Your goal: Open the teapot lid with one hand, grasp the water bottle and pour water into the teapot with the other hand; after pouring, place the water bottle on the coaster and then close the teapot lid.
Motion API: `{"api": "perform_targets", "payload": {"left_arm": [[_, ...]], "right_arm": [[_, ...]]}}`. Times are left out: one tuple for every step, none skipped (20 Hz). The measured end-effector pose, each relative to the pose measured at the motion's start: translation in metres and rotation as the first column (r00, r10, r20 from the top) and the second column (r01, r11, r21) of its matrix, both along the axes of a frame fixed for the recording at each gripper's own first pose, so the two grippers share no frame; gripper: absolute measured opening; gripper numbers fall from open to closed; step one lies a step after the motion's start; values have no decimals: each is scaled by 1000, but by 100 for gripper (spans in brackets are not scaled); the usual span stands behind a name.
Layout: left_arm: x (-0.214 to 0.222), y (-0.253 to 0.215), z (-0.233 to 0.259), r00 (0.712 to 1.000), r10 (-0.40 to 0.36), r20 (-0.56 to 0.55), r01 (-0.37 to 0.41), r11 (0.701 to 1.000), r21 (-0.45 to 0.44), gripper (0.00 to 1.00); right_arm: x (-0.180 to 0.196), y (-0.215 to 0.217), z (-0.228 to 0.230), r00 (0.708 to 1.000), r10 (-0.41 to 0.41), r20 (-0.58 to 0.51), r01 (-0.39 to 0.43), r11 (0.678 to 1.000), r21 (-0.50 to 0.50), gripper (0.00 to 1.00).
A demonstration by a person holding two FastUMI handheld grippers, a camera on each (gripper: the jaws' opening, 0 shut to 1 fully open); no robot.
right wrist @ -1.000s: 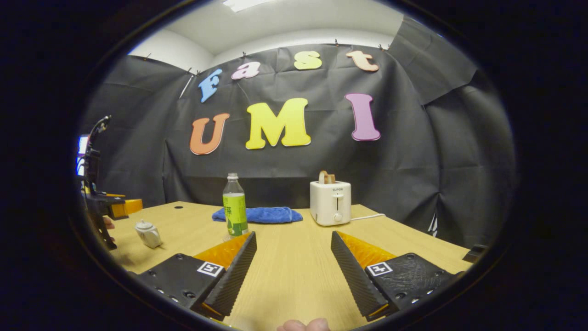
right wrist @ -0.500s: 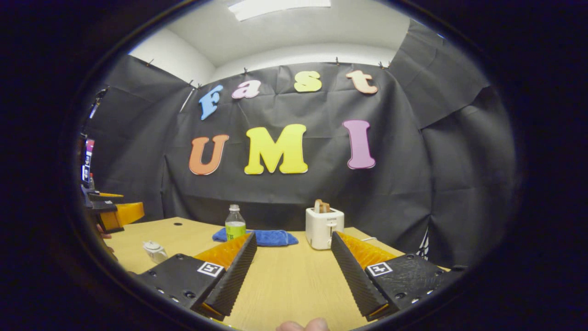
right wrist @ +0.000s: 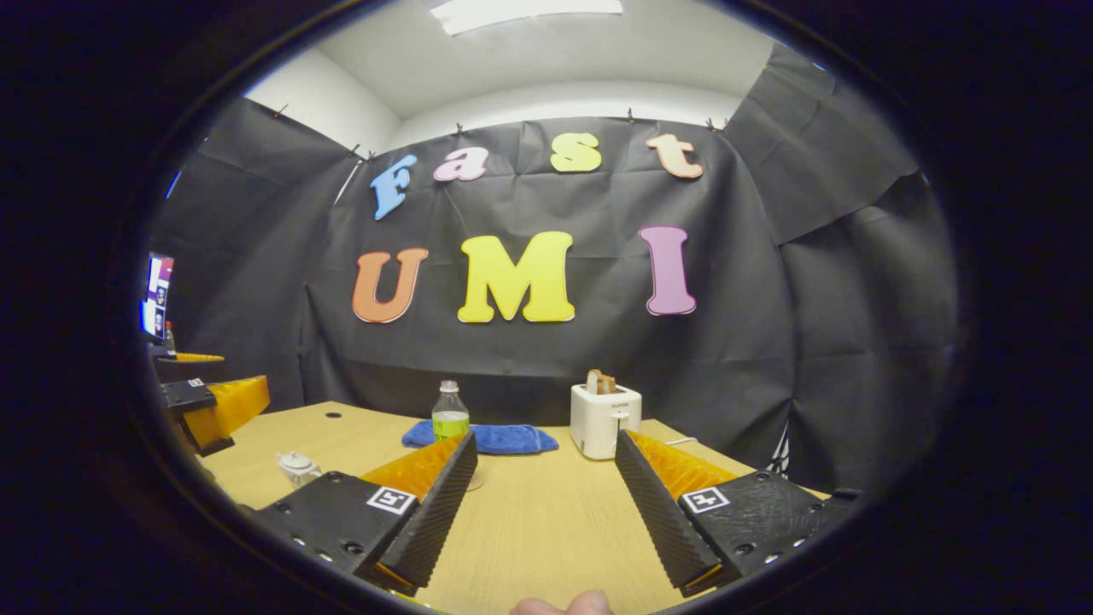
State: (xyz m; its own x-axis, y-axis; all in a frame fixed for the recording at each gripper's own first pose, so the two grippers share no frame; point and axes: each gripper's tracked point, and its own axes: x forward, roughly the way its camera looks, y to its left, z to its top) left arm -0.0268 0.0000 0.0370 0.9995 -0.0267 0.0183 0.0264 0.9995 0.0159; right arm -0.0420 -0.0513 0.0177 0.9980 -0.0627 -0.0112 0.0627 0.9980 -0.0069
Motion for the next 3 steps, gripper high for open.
{"api": "perform_targets", "payload": {"left_arm": [[1,-1,1,1000,-6,3,6,1000,-2,99],[2,-1,-2,1000,-7,-3,7,1000,-20,99],[3,-4,-5,1000,-18,-14,18,999,-40,99]], "right_arm": [[-1,3,0,1000,0,1,0,1000,-19,97],[-3,8,2,1000,5,7,-5,1000,-22,97],[-5,12,3,1000,9,8,-8,1000,-15,97]]}}
